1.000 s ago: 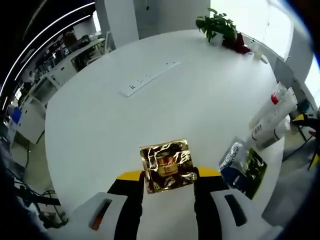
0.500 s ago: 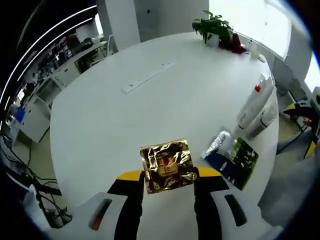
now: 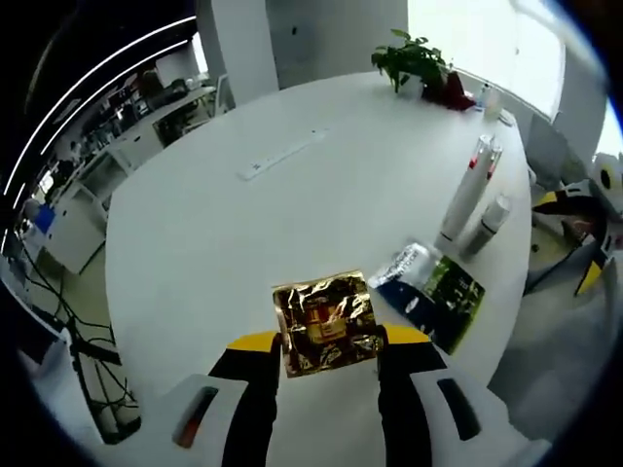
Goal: Arrange the skincare products in the storage area until every visible bottle or jar stands upright without overlapping.
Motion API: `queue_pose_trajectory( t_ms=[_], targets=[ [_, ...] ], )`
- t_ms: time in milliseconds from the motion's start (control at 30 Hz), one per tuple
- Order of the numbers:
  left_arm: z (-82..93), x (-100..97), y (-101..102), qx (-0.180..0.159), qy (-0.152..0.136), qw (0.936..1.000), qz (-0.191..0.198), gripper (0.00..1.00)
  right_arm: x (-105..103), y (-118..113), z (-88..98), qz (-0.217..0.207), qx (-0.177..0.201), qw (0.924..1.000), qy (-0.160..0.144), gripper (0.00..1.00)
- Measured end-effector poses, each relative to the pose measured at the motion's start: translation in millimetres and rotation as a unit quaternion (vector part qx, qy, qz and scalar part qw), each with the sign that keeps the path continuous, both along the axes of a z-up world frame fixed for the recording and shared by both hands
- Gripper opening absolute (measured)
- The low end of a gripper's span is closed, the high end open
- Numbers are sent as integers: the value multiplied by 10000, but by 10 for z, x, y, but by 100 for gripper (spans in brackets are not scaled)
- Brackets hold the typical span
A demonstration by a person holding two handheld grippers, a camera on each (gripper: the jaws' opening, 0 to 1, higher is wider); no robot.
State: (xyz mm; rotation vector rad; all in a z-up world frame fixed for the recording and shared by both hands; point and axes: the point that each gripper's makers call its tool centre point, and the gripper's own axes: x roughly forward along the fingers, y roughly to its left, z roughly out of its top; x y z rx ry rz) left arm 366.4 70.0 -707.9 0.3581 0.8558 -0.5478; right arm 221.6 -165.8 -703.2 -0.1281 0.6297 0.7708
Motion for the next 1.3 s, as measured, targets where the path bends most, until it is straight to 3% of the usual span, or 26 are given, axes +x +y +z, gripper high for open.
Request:
queue_pose_trajectory(
  t_ms=[200,633,800,967,1033,1167,1300],
  targets=[
    [27,-139,20,-115,-23,9999,44,44,-11,5,-21,93,-65,9999,-4,84],
    [277,-468,4,-349,-298,9989,130,44,-33,78,9,262,-80,9996,-29,81],
    [335,-593,-30,-492,-359,9980,176,44,-38,191,85,353,115,9993,-53,79],
    [408,-758,-112,-614,-449,9969,185,44,-22,337,245,414,452,9981,-83,76],
    [436,-840,-194,-637,-483,9967,156,44,-15,414,330,397,826,9958,-24,73],
    [449,-919,-260,-695,-549,9960,94,44,28,538,543,356,1582,9866,161,70],
    [479,-1045,-403,-861,-582,9946,52,44,48,626,664,360,2028,9782,275,63]
  ],
)
